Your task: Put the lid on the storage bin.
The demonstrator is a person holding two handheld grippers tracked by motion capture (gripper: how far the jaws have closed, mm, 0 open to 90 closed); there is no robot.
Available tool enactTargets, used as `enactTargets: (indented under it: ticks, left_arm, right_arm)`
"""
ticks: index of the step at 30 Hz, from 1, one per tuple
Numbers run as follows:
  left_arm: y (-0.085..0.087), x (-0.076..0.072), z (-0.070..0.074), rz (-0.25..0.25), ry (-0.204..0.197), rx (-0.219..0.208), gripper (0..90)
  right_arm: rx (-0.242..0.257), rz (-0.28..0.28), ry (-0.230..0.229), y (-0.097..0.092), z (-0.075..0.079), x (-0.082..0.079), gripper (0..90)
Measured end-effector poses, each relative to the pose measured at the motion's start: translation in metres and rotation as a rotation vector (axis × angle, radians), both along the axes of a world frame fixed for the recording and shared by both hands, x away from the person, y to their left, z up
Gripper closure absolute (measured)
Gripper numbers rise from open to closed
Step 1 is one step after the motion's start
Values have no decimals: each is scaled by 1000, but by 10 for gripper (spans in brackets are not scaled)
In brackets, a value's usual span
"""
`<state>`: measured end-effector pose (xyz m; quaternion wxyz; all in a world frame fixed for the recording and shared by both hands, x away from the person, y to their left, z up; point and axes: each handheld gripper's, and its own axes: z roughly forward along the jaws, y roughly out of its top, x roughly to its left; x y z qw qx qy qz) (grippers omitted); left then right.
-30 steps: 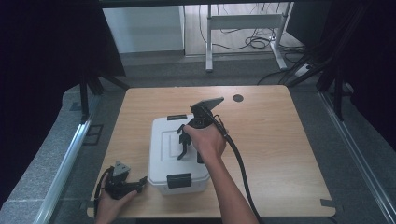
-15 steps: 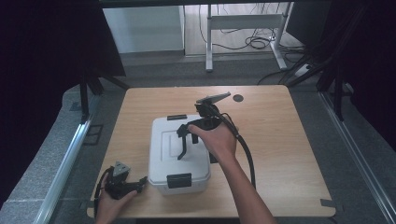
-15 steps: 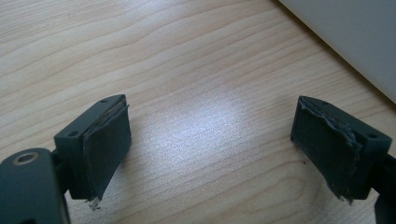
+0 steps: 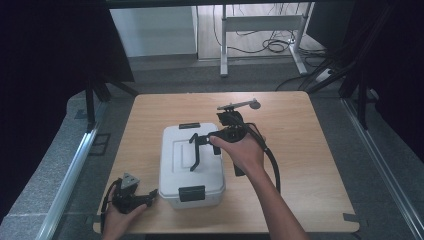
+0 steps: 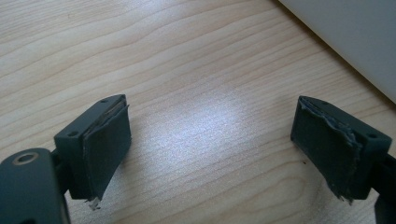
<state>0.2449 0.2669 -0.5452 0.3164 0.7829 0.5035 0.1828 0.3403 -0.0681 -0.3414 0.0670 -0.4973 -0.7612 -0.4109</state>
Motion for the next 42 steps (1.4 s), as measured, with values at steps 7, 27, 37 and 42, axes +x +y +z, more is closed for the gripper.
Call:
enactTargets:
  ticks: [7, 27, 37, 42]
  left_arm:
    - [0, 0, 0, -1, 1, 0, 120]
    - [0, 1, 0, 2, -3, -2, 120]
    - [0, 1, 0, 2, -2, -2, 120]
    - [0, 1, 0, 2, -2, -2, 120]
  right_arm:
    - [33, 5, -41, -24, -5, -1, 353]
    - [86, -52, -93, -135, -74, -26, 309]
    - [39, -137, -67, -168, -115, -29, 306]
    - [19, -167, -59, -179, -132, -32, 305]
